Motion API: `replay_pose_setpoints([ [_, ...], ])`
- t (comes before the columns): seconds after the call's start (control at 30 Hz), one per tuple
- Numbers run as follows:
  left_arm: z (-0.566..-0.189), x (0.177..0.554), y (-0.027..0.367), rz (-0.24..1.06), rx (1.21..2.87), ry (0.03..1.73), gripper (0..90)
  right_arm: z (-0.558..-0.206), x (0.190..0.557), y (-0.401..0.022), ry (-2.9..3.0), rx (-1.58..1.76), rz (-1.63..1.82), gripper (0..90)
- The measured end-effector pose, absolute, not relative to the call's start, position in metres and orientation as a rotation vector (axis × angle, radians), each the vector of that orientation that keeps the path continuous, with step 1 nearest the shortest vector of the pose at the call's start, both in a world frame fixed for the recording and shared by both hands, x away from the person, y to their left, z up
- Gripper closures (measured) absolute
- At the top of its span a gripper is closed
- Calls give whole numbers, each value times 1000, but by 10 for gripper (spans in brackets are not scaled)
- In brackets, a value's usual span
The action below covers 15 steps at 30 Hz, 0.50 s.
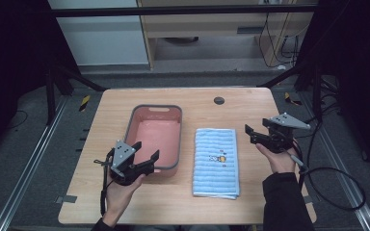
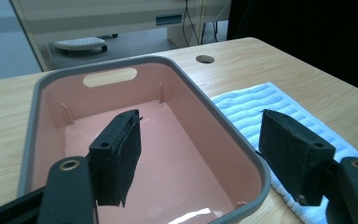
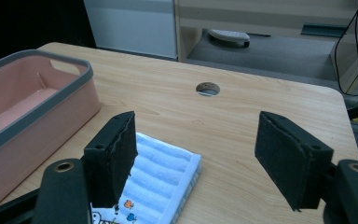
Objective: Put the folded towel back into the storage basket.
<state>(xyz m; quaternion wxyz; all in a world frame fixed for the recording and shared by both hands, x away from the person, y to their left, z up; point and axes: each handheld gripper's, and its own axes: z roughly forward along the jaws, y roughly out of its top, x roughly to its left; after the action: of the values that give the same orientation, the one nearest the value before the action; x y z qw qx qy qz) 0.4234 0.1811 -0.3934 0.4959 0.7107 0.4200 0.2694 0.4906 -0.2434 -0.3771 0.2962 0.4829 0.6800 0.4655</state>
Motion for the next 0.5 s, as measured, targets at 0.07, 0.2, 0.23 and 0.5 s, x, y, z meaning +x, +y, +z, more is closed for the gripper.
replay_pose_setpoints([
  [0.07, -394, 424, 179, 649, 1723, 1017, 297, -377, 492, -244, 1804, 1284, 1231, 312],
  [0.2, -396, 424, 171, 636, 1734, 1007, 302, -377, 493, -243, 1800, 1277, 1231, 333],
  [0.23, -396, 424, 169, 633, 1734, 1004, 303, -377, 494, -243, 1801, 1276, 1230, 337],
  [0.5, -399, 424, 154, 612, 1750, 976, 321, -376, 498, -239, 1810, 1267, 1242, 376],
])
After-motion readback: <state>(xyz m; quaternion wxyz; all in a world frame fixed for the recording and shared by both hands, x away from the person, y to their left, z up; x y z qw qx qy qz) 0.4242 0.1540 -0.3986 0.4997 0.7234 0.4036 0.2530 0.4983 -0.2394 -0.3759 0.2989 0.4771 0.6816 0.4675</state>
